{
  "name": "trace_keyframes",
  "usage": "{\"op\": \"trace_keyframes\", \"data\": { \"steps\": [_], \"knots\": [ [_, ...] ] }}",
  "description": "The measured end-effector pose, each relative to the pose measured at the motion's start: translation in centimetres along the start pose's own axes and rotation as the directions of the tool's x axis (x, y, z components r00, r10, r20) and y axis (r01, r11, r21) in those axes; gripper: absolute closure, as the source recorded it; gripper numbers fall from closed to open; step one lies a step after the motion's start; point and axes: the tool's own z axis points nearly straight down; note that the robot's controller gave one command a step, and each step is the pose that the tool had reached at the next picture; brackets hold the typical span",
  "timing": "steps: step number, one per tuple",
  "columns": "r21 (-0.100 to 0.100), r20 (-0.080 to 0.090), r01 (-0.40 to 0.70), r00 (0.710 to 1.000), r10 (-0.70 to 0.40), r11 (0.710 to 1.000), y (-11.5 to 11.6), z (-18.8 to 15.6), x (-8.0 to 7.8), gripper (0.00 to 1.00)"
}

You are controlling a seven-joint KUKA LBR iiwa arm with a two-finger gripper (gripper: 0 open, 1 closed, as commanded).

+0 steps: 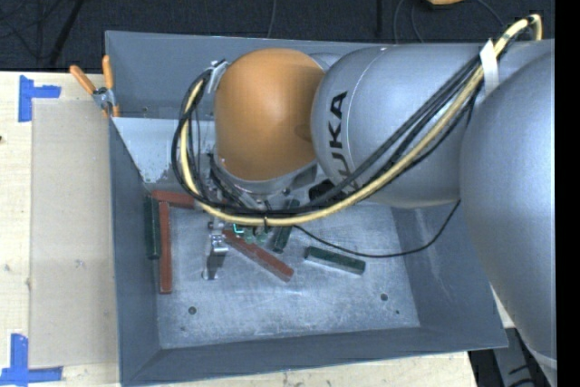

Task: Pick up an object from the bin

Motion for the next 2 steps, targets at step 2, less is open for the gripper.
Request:
{"op": "trace_keyframes", "data": {
  "steps": [2],
  "knots": [
    [-0.002,0.008,0.111,0.994,-0.111,0.994,-1.4,-0.5,-2.3,0.0]
  ]
}}
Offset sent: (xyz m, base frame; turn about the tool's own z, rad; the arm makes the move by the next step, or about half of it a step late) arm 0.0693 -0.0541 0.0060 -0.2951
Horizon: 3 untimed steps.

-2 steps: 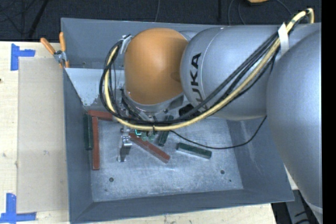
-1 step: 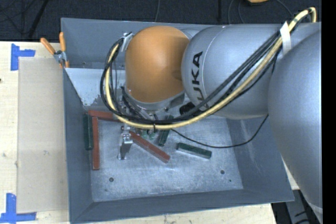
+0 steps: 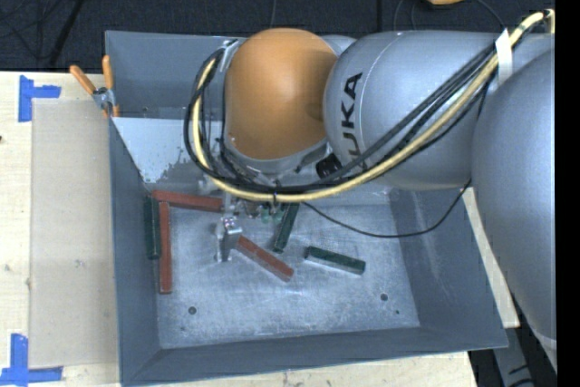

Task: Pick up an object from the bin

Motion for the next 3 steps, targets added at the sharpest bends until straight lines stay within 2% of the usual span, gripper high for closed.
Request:
{"op": "trace_keyframes", "data": {
  "steps": [1,2,3],
  "knots": [
    [0.002,0.007,0.126,0.992,-0.126,0.992,-4.2,4.8,-0.2,0.0],
    [0.001,0.002,0.171,0.985,-0.171,0.985,-6.6,10.7,0.1,0.0],
    [-0.002,0.023,0.124,0.992,-0.124,0.992,-7.8,12.1,0.1,1.0]
  ]
}}
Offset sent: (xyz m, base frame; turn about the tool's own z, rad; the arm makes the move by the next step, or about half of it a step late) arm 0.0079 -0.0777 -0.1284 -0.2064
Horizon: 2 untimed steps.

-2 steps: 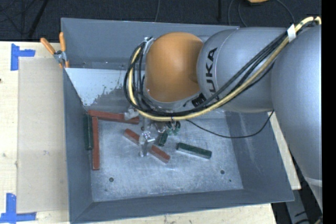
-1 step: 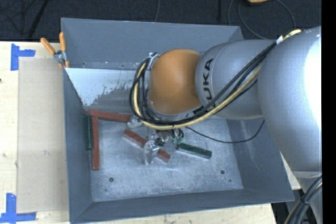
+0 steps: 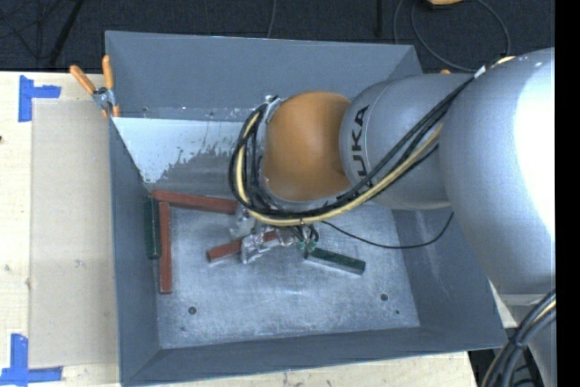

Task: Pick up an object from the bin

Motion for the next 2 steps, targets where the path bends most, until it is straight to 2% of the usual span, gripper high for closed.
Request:
{"op": "trace_keyframes", "data": {
  "steps": [1,2],
  "knots": [
    [0.0,0.0,0.0,1.0,0.0,1.0,0.0,0.0,0.0,1.0],
    [0.003,-0.015,0.027,1.0,-0.027,1.0,-1.9,-19.2,-2.0,1.0]
  ]
}}
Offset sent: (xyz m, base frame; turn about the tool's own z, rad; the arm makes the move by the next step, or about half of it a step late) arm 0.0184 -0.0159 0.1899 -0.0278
